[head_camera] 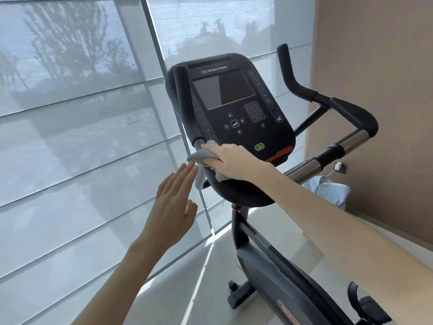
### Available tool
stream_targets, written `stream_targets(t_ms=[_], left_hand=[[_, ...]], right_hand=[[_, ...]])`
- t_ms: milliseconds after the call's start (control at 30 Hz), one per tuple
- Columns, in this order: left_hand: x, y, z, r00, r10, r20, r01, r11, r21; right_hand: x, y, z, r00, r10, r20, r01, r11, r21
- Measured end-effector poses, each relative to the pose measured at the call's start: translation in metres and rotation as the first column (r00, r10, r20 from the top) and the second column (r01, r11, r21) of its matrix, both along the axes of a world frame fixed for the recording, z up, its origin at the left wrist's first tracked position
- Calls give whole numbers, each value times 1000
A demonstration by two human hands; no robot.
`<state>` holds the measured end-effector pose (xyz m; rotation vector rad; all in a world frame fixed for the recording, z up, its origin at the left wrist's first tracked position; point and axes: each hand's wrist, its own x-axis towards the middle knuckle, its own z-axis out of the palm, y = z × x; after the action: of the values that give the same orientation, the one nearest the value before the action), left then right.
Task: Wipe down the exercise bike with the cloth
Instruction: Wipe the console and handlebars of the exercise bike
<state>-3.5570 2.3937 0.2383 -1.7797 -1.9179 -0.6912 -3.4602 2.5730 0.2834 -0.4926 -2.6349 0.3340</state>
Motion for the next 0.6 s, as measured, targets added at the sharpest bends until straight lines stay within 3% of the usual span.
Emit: stream_targets(t_ms=[300,433,600], left_hand=[[13,7,-10,998,-35,46,35,999,6],[20,11,-12,999,-26,48,27,1000,-17],[13,11,-12,999,-14,30,15,1000,-27]], right_hand=[[59,-8,-32,985,-174,-6,170,957,233],[95,-17,-49,991,-134,0,122,903,413],[102,-23,-52,996,3,-94,15,983,183]])
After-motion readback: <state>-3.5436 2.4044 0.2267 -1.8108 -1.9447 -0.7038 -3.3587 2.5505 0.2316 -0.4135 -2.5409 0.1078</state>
